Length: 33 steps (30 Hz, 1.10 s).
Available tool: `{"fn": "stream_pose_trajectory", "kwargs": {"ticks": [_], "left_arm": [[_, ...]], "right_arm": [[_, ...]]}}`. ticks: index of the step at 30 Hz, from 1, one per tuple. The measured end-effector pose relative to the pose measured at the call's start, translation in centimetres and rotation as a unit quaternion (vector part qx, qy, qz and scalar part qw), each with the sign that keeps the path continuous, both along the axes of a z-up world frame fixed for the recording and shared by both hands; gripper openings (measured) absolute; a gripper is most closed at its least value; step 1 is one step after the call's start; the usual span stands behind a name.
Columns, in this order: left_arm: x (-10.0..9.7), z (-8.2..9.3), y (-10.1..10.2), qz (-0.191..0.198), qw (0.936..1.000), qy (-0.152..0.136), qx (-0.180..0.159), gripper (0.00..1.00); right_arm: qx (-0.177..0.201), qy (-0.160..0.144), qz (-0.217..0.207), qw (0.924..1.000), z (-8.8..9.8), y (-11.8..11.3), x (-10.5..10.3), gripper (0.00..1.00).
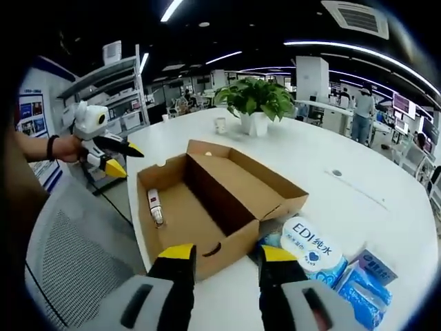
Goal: Operate the shoe box by opening the lid, removing the specified soft item, and placing it in the target area until the item is outside and the box remains undamaged.
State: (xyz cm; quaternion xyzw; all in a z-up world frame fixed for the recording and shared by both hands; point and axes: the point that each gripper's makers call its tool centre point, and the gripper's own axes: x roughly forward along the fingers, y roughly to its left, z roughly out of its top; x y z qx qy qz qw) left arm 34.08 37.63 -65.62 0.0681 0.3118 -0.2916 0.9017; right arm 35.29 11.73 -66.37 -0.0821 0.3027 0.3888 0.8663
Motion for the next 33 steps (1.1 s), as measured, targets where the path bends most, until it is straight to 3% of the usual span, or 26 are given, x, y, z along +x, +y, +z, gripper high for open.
{"fn": "stream_pose_trajectory", "kwargs": {"ticks": [7, 12, 17, 18, 21, 25, 31, 33], "left_arm": [[0.7, 0.0, -0.4, -0.039, 0.9987, -0.002, 0.031, 0.56], [2.3, 0.2, -0.4, -0.06, 0.9971, -0.005, 0.047, 0.56], [3.3, -1.4, -0.3, -0.105, 0.9905, 0.012, 0.088, 0.58], [3.2, -2.2, -0.3, -0.118, 0.988, 0.027, 0.096, 0.58], [3.3, -3.1, -0.3, -0.161, 0.9776, 0.03, 0.132, 0.58], [3.5, -4.2, -0.8, -0.233, 0.9532, 0.018, 0.192, 0.6], [4.4, -5.5, -1.5, -0.268, 0.9401, 0.035, 0.208, 0.61], [4.5, -6.2, -1.7, -0.294, 0.9313, 0.05, 0.209, 0.61]], "right_arm": [[-0.004, 0.004, 0.017, 0.9998, -0.3, 0.9, -1.1, 0.38], [-0.003, 0.008, 0.028, 0.9996, -0.3, 1.7, -2.0, 0.41], [-0.001, 0.006, 0.039, 0.9992, 0.2, 2.5, -2.8, 0.43], [0.0, 0.006, 0.042, 0.9991, 0.3, 2.8, -3.0, 0.43], [-0.009, 0.003, 0.058, 0.9983, 0.3, 3.4, -3.7, 0.46], [-0.015, 0.001, 0.067, 0.9977, 0.4, 3.8, -4.4, 0.47], [-0.015, 0.003, 0.066, 0.9977, 0.2, 4.3, -5.1, 0.48], [-0.014, 0.003, 0.065, 0.9978, 0.2, 4.4, -5.2, 0.49]]}}
